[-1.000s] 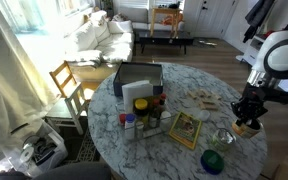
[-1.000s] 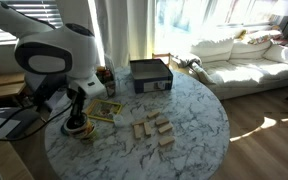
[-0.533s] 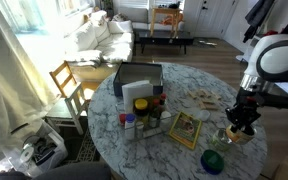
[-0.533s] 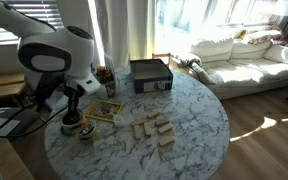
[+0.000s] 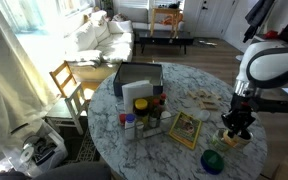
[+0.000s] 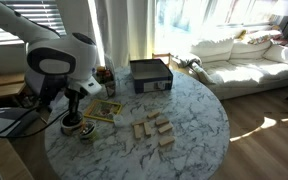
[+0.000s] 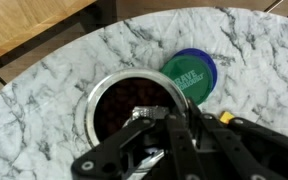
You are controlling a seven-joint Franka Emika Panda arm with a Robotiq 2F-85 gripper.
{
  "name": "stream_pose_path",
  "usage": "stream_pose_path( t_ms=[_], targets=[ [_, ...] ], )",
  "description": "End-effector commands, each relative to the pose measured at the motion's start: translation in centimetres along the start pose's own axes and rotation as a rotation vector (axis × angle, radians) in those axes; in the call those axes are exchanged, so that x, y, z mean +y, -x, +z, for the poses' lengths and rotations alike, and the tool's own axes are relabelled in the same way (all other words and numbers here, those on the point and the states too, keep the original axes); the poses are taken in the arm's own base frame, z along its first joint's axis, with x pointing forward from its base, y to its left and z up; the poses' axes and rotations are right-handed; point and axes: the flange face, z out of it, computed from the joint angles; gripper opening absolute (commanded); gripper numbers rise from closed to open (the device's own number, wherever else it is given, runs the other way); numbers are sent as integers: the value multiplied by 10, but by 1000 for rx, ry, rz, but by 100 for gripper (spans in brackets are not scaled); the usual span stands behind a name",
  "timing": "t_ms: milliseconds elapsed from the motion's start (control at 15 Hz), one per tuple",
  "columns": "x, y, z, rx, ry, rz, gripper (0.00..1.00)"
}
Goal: Take the lids off the cans than stack the cans
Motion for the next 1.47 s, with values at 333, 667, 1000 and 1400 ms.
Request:
stream_pose_path(
  t_ms=[333,667,1000,1400],
  targets=[
    [-16,-31,5,-37,57,-59,3],
    [-15,-39,10,-37,110,-62,3],
    [-15,-41,11,-19,122,-52,3],
    [-16,-37,14,-24,114,-23,3]
  ],
)
